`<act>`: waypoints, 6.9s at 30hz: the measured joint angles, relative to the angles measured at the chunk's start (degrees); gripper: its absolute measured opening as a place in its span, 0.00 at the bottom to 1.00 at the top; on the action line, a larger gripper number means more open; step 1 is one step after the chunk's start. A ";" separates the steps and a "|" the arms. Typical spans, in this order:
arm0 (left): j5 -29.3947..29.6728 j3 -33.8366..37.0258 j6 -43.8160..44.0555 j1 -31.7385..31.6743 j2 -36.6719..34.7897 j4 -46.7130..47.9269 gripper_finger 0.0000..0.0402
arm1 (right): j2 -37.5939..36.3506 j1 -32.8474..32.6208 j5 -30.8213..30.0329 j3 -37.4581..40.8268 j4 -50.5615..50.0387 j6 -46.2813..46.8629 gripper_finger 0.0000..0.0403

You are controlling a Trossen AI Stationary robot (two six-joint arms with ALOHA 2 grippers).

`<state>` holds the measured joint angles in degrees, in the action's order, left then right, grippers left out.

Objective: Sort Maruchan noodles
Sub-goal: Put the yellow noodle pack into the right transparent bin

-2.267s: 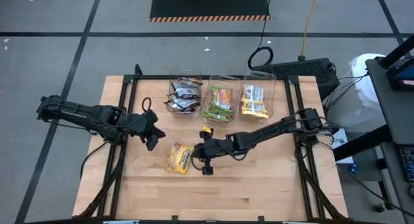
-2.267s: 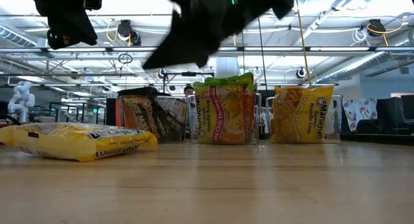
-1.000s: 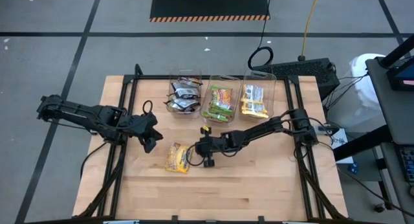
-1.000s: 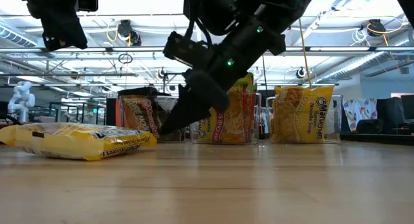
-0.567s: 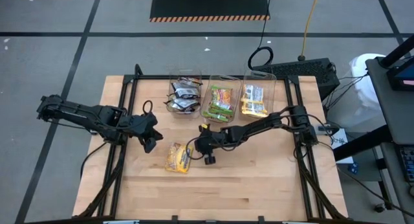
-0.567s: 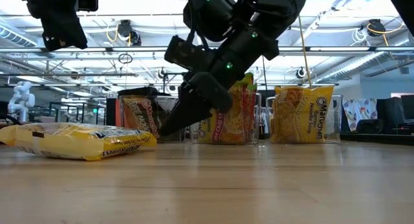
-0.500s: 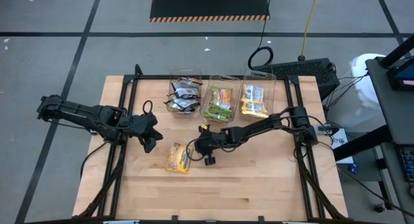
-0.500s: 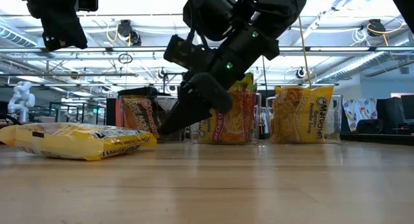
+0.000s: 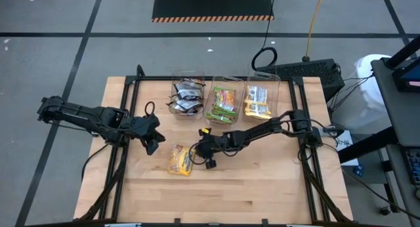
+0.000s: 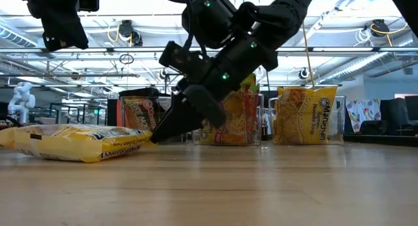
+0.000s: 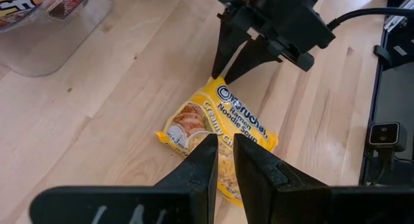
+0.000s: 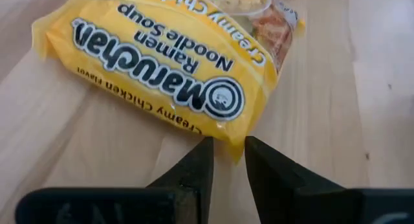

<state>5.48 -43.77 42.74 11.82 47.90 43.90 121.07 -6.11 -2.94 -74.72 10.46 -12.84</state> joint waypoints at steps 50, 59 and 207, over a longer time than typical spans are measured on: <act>0.02 -0.04 3.06 0.26 0.02 -0.74 0.14 | -7.91 0.02 -0.35 0.00 0.13 -0.32 0.00; 0.11 -0.04 3.21 0.26 0.02 -0.89 0.14 | -14.87 -0.54 -0.04 0.00 -8.21 -3.94 0.00; 6.86 0.00 13.00 -2.36 0.03 -0.87 0.14 | -63.73 38.25 -9.03 34.67 -46.60 -15.38 0.00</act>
<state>12.34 -43.77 55.75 9.45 47.93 43.03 57.34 32.14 -11.97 -40.05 -36.14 -28.22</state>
